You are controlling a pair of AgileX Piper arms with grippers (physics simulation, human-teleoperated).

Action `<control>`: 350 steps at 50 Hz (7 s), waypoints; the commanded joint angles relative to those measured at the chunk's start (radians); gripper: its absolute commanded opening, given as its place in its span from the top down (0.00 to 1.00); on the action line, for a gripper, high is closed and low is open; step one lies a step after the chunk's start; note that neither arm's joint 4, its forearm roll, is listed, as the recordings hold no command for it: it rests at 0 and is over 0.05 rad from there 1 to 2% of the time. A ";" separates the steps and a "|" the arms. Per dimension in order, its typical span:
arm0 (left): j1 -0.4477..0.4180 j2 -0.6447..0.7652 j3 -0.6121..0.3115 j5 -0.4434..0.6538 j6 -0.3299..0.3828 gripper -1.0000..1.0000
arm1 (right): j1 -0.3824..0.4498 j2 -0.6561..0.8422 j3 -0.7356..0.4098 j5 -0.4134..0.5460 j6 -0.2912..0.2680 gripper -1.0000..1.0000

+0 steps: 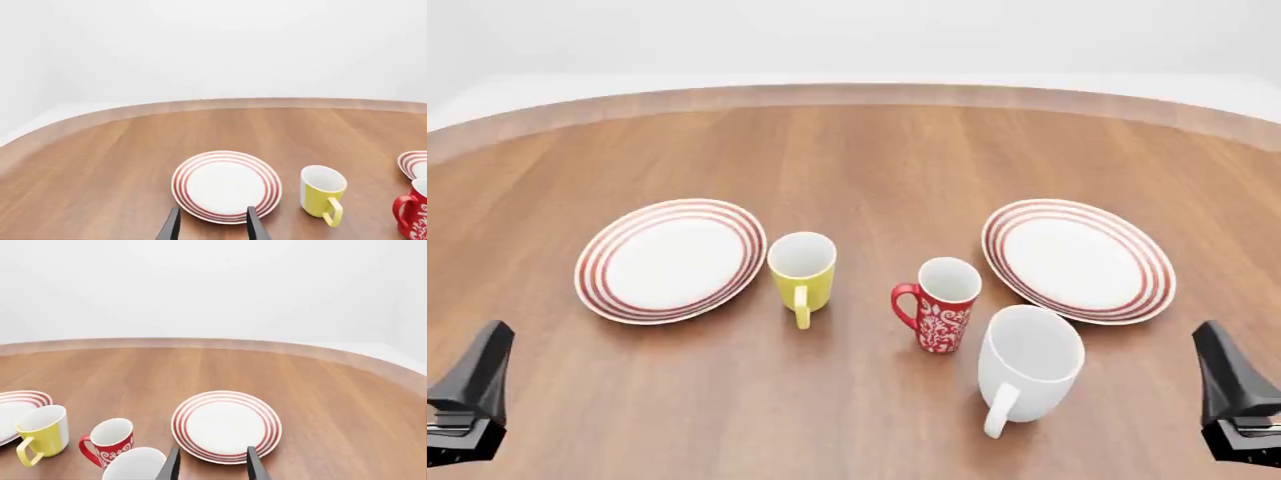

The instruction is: Put the red mug on the left plate.

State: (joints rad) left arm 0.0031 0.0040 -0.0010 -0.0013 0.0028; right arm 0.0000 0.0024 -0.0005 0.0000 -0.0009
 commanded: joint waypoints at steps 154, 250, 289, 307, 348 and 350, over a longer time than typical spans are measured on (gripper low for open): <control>-0.619 1.164 -0.530 -0.429 0.202 0.00 | 0.033 0.007 -0.001 -0.005 -0.012 0.00; -0.867 1.685 -0.733 -0.432 0.367 0.00 | 0.045 0.003 -0.001 -0.005 -0.010 0.00; -0.826 1.826 -0.833 -0.432 0.420 0.00 | 0.042 0.000 -0.008 0.000 -0.005 0.00; -0.803 1.866 -0.857 -0.432 0.429 0.00 | 0.041 -0.001 -0.004 -0.003 -0.004 0.00; -0.815 1.872 -0.876 -0.415 0.397 0.00 | 0.039 -0.001 -0.004 -0.008 -0.004 0.00; -0.817 1.873 -0.876 -0.414 0.396 0.00 | 0.038 -0.001 -0.004 -0.008 -0.004 0.00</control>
State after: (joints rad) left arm -0.8105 1.8733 -0.8728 -0.4199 0.4041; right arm 0.0390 0.0014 -0.0044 -0.0067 -0.0046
